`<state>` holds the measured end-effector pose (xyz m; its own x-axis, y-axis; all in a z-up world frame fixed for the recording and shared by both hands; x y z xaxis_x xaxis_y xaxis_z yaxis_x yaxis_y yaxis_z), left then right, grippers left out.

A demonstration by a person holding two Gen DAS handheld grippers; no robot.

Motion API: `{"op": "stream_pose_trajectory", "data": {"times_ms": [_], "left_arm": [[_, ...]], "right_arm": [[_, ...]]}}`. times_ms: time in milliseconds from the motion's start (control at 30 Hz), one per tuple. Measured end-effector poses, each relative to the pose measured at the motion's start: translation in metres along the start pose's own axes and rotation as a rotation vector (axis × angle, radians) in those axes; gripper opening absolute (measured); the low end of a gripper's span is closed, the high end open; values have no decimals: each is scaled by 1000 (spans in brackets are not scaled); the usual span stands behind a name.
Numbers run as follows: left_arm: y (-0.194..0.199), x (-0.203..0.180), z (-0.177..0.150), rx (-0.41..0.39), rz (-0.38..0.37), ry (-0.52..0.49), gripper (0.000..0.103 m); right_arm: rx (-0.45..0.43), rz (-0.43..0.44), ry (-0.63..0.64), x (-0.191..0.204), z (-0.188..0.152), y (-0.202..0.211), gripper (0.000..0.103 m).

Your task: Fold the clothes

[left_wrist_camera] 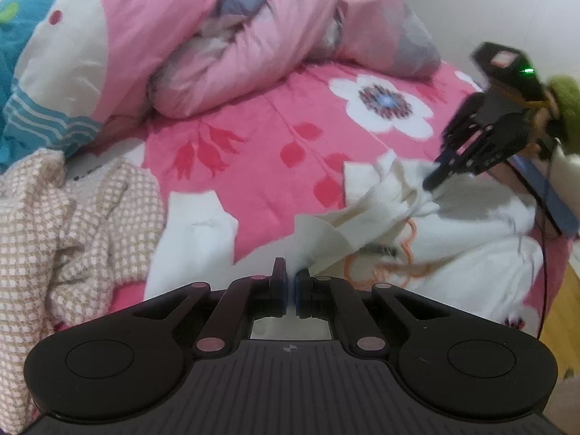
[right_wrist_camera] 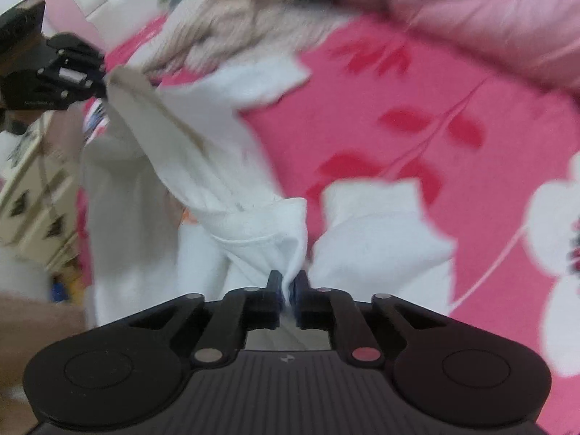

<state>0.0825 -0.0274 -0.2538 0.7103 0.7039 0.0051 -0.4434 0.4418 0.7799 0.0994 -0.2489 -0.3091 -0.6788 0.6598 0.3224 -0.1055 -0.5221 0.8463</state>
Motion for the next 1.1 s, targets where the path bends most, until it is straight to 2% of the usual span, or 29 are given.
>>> {"op": "stream_pose_trajectory", "data": {"times_ms": [67, 200, 300, 400, 467, 633, 867, 1100], "left_arm": [[2, 10, 14, -33, 27, 40, 2], [-16, 38, 64, -132, 75, 61, 2], [-49, 60, 102, -178, 101, 59, 2], [-89, 82, 133, -190, 117, 84, 2], [-116, 93, 145, -169, 138, 81, 2], [-171, 114, 168, -120, 174, 68, 2], [-215, 136, 169, -61, 214, 54, 3], [-263, 144, 141, 24, 261, 20, 4]], "right_arm": [[-119, -48, -61, -5, 15, 26, 4], [-333, -169, -159, -29, 51, 81, 4], [-413, -280, -175, -60, 79, 97, 4], [-422, -368, -188, -97, 105, 92, 4], [-412, -420, -203, -124, 119, 83, 4], [-379, -477, -254, -183, 142, 55, 3], [-339, -496, -272, -222, 160, 21, 3], [-289, -515, -311, -249, 156, -38, 3]]}}
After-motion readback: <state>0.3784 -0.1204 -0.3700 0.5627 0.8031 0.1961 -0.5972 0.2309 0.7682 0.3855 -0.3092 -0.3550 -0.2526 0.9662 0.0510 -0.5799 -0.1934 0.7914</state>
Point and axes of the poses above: each gripper's, at about its wrist camera, not at the fingertips, and y roughly against the way its jaws point, x to its left, z to its top, the point moved 10 cm from there along -y, roughly the way its jaws point, and after that the axes turned 6 degrees about -y, right-handed, at the moved point
